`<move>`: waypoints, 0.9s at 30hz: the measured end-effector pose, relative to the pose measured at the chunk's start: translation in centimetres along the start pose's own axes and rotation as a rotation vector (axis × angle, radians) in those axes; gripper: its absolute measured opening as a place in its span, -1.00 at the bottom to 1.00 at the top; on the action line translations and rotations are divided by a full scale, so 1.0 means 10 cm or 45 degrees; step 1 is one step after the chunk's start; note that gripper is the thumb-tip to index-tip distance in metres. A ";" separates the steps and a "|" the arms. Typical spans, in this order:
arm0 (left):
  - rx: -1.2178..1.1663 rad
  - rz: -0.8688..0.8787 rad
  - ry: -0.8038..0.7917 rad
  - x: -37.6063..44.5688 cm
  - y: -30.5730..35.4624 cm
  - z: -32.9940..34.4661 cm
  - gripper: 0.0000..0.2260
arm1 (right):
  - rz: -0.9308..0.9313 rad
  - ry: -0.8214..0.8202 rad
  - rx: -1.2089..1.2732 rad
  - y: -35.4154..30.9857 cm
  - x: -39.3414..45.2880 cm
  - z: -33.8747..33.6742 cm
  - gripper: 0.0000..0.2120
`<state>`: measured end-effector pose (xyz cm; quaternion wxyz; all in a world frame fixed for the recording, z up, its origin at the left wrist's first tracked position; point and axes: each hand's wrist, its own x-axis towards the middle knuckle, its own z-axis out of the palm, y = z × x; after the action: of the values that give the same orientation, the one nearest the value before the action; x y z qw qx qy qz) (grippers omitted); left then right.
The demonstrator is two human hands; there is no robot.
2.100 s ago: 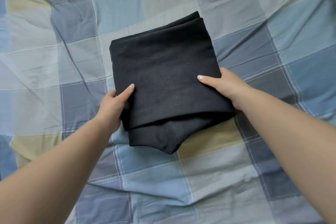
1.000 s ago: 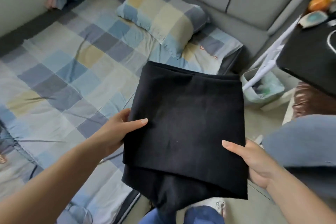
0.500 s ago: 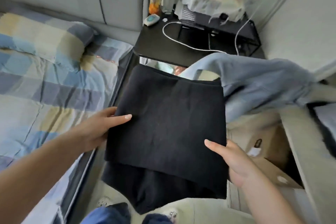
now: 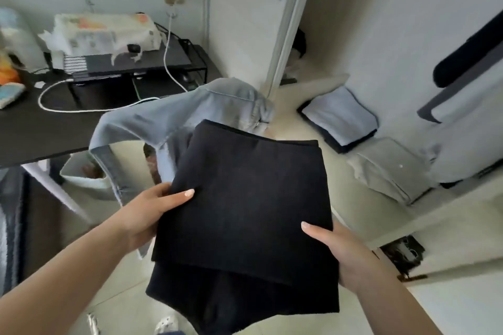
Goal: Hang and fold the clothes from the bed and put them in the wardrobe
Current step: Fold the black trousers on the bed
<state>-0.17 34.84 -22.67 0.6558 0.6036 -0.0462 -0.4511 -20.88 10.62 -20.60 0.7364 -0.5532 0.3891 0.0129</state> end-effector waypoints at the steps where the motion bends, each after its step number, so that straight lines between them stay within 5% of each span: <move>1: 0.009 -0.013 -0.017 0.12 0.04 0.09 -0.52 | 0.005 0.019 0.034 -0.01 0.01 -0.07 -0.66; 10: 0.226 -0.153 -0.180 1.56 0.47 0.75 -0.72 | 0.081 0.382 0.314 -0.20 0.50 -0.58 -0.63; 19: 0.578 -0.204 -0.359 2.97 0.66 1.31 -0.74 | 0.151 0.687 0.570 -0.31 1.09 -0.78 -0.75; 23: 0.781 -0.180 -0.400 3.48 0.64 1.58 -0.59 | 0.130 0.779 0.659 -0.29 1.34 -0.97 -0.76; 27: 0.881 -0.213 -0.419 3.96 0.65 1.96 -0.71 | 0.161 0.827 0.697 -0.31 1.70 -1.30 -0.75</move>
<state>14.74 -6.39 -31.16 0.3582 0.7104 -0.2508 -0.5515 -14.94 -8.27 -29.21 0.6930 -0.2877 0.6231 -0.2205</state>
